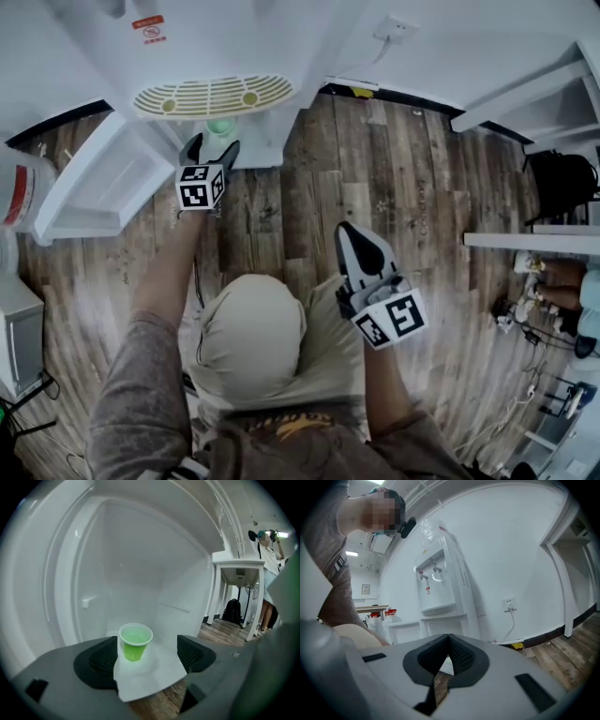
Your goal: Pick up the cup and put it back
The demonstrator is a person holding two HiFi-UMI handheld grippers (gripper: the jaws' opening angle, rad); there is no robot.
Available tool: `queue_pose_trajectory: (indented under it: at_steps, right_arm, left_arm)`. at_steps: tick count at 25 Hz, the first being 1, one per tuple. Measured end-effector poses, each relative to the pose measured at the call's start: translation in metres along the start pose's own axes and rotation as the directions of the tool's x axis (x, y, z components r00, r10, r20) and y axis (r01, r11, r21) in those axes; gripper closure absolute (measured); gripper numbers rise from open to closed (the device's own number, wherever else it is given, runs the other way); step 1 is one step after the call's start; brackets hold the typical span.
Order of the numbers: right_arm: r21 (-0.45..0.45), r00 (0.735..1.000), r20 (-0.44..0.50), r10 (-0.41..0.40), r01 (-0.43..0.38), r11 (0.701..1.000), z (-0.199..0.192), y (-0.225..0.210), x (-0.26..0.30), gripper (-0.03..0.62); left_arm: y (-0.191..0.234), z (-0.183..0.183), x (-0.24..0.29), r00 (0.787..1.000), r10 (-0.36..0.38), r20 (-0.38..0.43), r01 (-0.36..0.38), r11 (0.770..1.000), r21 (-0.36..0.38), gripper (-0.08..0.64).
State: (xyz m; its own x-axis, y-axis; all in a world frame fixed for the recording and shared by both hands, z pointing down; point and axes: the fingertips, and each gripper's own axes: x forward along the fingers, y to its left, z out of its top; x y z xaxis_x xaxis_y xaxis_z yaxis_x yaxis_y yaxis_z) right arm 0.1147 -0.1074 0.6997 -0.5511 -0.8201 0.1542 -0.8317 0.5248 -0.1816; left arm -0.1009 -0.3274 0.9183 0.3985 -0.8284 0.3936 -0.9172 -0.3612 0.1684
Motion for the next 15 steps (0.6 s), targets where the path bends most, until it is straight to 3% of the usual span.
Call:
queue_pose_trajectory:
  at_steps: [15]
  right_arm:
    - [0.001, 0.999, 0.016, 0.035, -0.035, 0.999, 0.003, 0.008, -0.018, 0.591]
  left_arm:
    - [-0.05, 0.06, -0.099, 0.992, -0.115, 0.051, 0.116, 0.993, -0.022, 0.179]
